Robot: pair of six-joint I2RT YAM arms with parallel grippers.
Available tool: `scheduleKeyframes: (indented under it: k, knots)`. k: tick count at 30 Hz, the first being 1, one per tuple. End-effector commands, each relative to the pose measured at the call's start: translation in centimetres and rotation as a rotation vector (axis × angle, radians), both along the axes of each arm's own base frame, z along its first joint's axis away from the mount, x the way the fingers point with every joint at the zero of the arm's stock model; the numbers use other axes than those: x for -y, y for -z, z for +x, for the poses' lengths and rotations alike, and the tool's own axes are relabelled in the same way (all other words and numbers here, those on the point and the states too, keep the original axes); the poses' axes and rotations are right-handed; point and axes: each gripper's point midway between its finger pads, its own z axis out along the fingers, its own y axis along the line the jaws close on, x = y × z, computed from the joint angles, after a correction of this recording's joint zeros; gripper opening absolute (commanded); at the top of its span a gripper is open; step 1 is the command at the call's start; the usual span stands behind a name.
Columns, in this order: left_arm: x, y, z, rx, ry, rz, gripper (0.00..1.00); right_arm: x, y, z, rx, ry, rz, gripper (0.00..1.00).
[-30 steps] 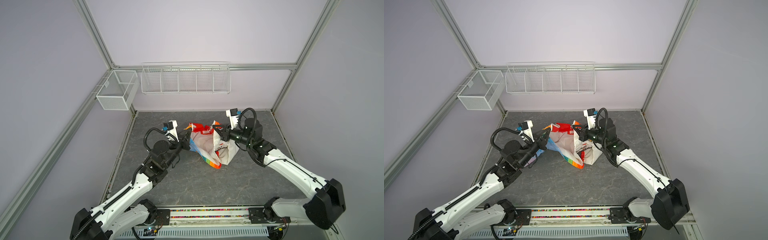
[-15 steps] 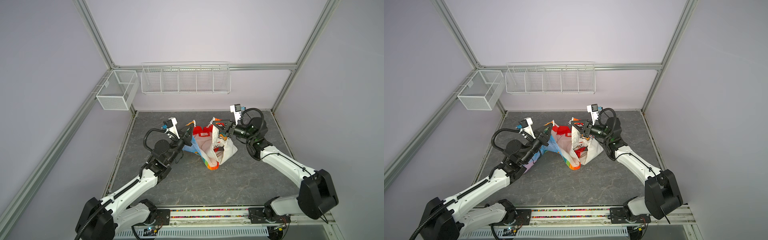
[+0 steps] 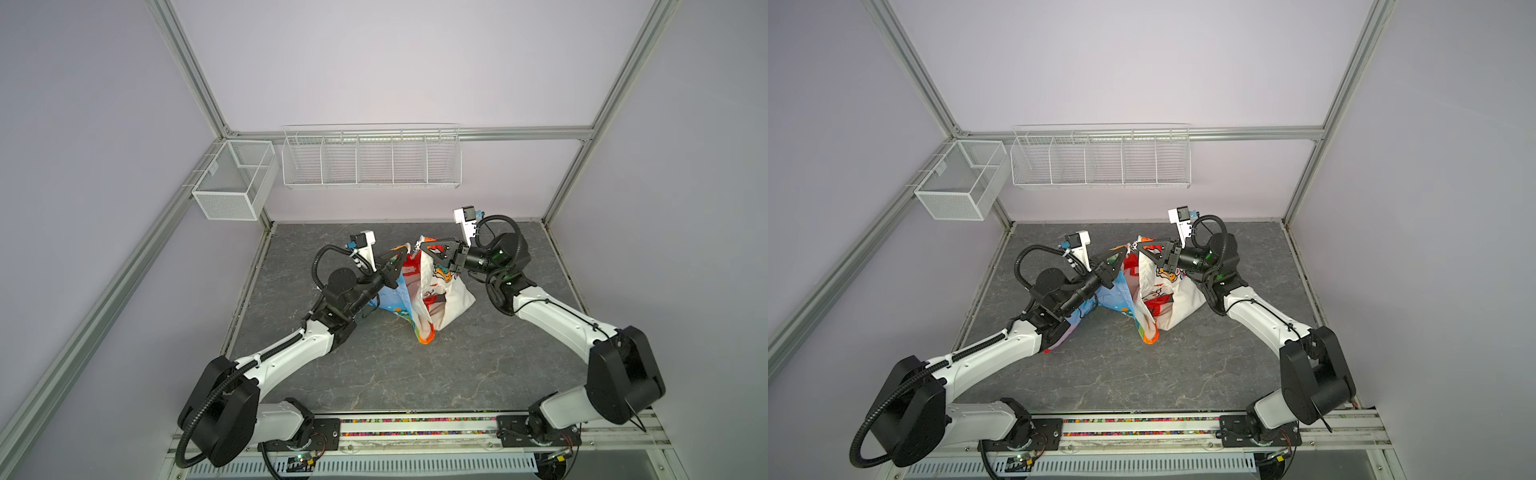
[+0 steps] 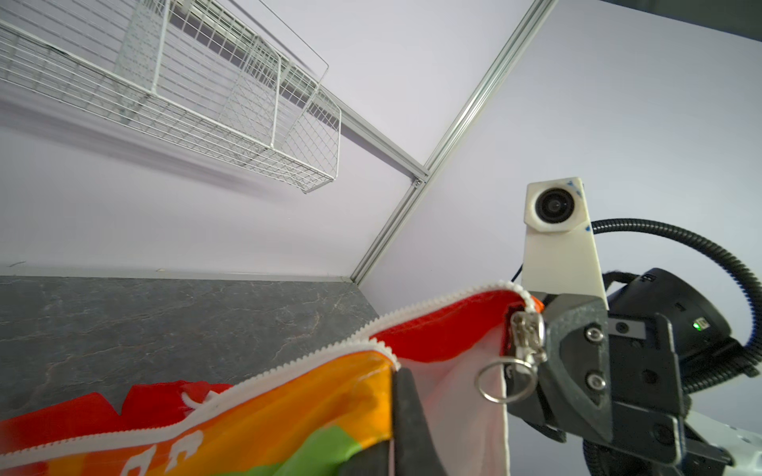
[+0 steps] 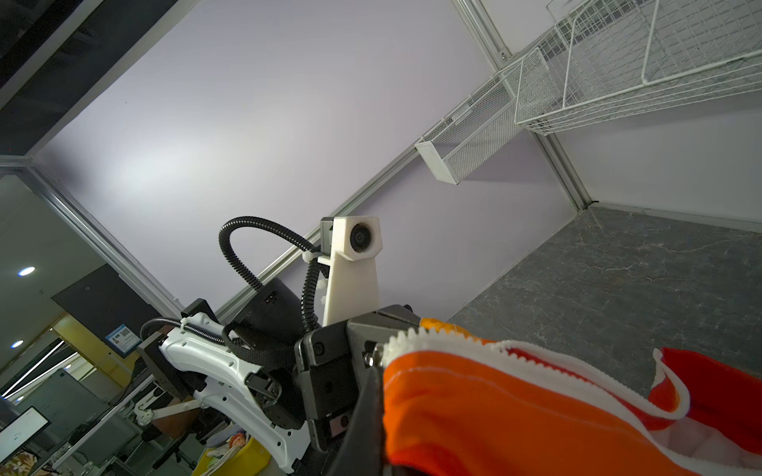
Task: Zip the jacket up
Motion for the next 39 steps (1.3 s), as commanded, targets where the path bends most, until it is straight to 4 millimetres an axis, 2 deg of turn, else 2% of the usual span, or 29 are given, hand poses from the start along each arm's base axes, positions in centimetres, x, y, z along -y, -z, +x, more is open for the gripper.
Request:
scheduleKeyframes:
  k: [1,14,25,33,39]
  knots:
    - [0.7,-3.4,-1.2,0.08,0.086,-0.063,0.0,-0.2,-1.9,-0.7,0.058,-0.026,0.038,0.06]
    - [1.2,-5.2,-3.8,0.116,0.222,-0.117,0.0,-0.3,-1.2,-0.3,0.034,-0.006,0.017,0.06]
    - [-0.2,-5.3,-3.8,0.12,0.143,-0.092,0.0,-0.5,-0.1,0.3,0.012,0.013,-0.009,0.06]
    - [1.5,-5.7,-4.6,0.111,0.262,-0.082,0.0,-0.6,0.1,0.5,0.009,0.011,-0.014,0.06]
    - [2.8,-5.7,-6.2,0.127,0.347,-0.045,0.0,-0.6,0.8,1.2,0.004,0.037,-0.039,0.06]
